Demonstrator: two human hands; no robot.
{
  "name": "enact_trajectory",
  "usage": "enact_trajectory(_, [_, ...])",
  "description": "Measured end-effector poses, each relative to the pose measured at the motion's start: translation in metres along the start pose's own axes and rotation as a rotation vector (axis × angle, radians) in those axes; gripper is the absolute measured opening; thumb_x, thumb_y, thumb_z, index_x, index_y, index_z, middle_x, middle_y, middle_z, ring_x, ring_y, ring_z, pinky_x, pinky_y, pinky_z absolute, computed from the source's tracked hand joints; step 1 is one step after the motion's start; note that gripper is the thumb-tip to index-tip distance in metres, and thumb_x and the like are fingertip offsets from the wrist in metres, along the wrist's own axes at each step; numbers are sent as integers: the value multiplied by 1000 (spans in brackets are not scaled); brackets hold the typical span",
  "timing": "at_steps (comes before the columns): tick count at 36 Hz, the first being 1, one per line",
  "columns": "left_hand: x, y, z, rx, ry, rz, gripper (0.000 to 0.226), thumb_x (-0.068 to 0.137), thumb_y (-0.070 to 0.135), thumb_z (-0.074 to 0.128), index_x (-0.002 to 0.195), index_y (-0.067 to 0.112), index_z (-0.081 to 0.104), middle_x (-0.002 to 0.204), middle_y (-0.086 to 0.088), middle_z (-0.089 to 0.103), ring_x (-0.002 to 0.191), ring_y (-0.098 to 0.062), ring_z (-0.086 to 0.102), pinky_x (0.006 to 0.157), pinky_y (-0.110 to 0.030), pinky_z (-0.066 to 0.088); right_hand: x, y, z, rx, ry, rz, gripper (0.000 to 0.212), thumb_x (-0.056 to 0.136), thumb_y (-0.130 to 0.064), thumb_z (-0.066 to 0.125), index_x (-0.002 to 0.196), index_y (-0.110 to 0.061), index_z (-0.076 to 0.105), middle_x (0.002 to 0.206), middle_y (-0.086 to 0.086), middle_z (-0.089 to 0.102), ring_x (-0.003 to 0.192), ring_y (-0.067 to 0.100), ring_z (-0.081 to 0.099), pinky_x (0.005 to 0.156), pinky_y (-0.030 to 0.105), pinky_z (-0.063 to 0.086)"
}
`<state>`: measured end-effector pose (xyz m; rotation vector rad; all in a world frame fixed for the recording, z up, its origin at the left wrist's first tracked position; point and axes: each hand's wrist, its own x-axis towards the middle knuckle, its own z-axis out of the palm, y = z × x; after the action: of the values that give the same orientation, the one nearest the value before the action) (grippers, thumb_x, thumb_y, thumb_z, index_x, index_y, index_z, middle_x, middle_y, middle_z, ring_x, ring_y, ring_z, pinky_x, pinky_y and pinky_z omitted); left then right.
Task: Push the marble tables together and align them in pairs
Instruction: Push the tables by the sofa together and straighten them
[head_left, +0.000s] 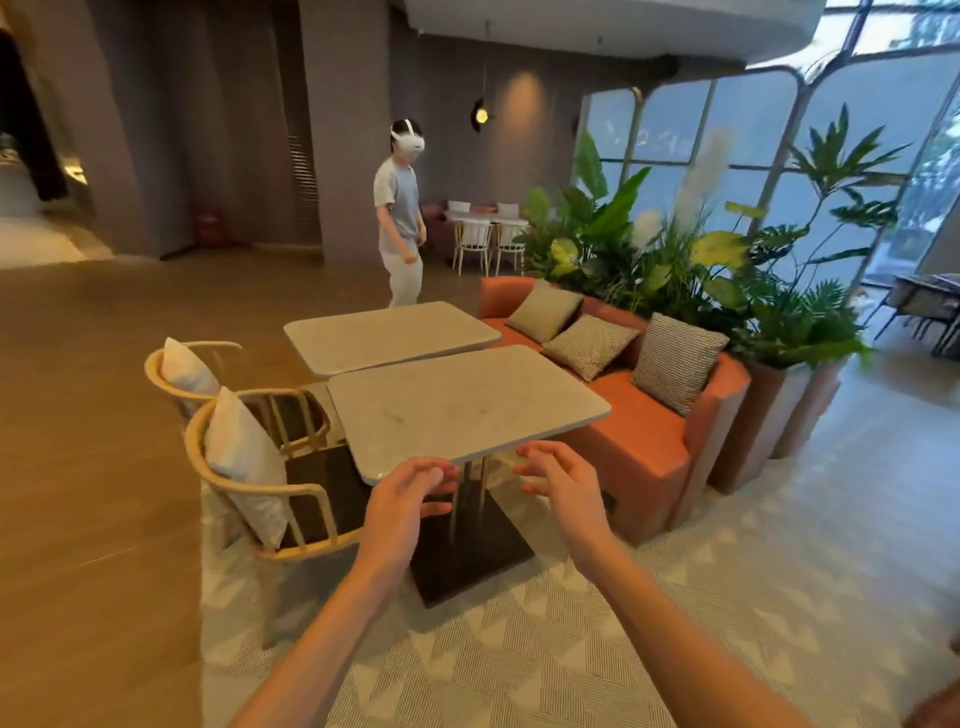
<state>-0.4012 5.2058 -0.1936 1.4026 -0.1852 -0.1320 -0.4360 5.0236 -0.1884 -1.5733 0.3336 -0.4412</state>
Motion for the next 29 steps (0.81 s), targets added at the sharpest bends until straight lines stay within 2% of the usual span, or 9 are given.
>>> enact_trajectory(3, [64, -11, 14, 9, -69, 9, 24, 101, 11, 50, 100, 12, 74, 103, -3, 75, 101, -19, 70, 80, -29, 59, 57, 4, 15, 14, 2, 4, 15, 99, -13, 56, 101, -9, 70, 99, 8, 71, 85, 14, 67, 75, 29, 53])
enact_trajectory(6, [125, -11, 31, 21, -169, 36, 26, 100, 12, 52, 96, 21, 76, 102, 2, 76, 101, -16, 70, 80, -26, 58, 113, -1, 27, -9, 22, -18, 17, 99, -11, 55, 106, -4, 69, 106, 10, 71, 89, 18, 68, 80, 34, 54])
enact_trajectory(8, [167, -6, 42, 45, -212, 74, 25, 99, 15, 54, 98, 25, 77, 105, 5, 75, 103, -13, 70, 85, -29, 57, 151, -6, 33, -12, 36, -55, 18, 99, -12, 55, 108, -5, 69, 109, 9, 71, 94, 21, 69, 84, 37, 55])
enact_trajectory(13, [245, -15, 66, 51, -208, 75, 25, 98, 16, 54, 98, 26, 76, 105, 5, 75, 100, -11, 71, 87, -34, 56, 220, 4, 27, -58, 84, -40, 18, 99, -11, 54, 108, -4, 68, 109, 12, 71, 100, 28, 68, 88, 45, 54])
enact_trajectory(17, [310, -39, 92, 98, -194, 22, 24, 99, 17, 54, 96, 25, 76, 102, 7, 76, 95, -9, 71, 88, -37, 56, 290, 26, -1, -125, 116, 12, 19, 99, -15, 54, 109, -8, 69, 108, 8, 71, 98, 22, 68, 81, 34, 55])
enact_trajectory(20, [352, -56, 114, 120, -157, -1, 23, 99, 17, 53, 96, 25, 75, 99, 8, 76, 93, -9, 71, 87, -37, 56, 336, 40, -21, -157, 121, 25, 19, 99, -17, 55, 109, -10, 70, 106, 6, 71, 98, 20, 68, 83, 36, 54])
enact_trajectory(25, [424, -101, 184, 132, -125, -49, 23, 99, 18, 53, 97, 24, 75, 99, 7, 75, 95, -12, 70, 86, -36, 57, 423, 72, -66, -152, 113, 39, 17, 99, -18, 54, 107, -13, 69, 107, 0, 70, 97, 20, 67, 82, 35, 53])
enact_trajectory(29, [487, -129, 251, 155, -125, -91, 20, 98, 19, 55, 97, 24, 74, 98, 7, 75, 95, -12, 70, 89, -40, 56, 498, 91, -105, -202, 76, 71, 14, 99, -19, 56, 105, -17, 68, 105, -1, 70, 98, 23, 67, 87, 41, 54])
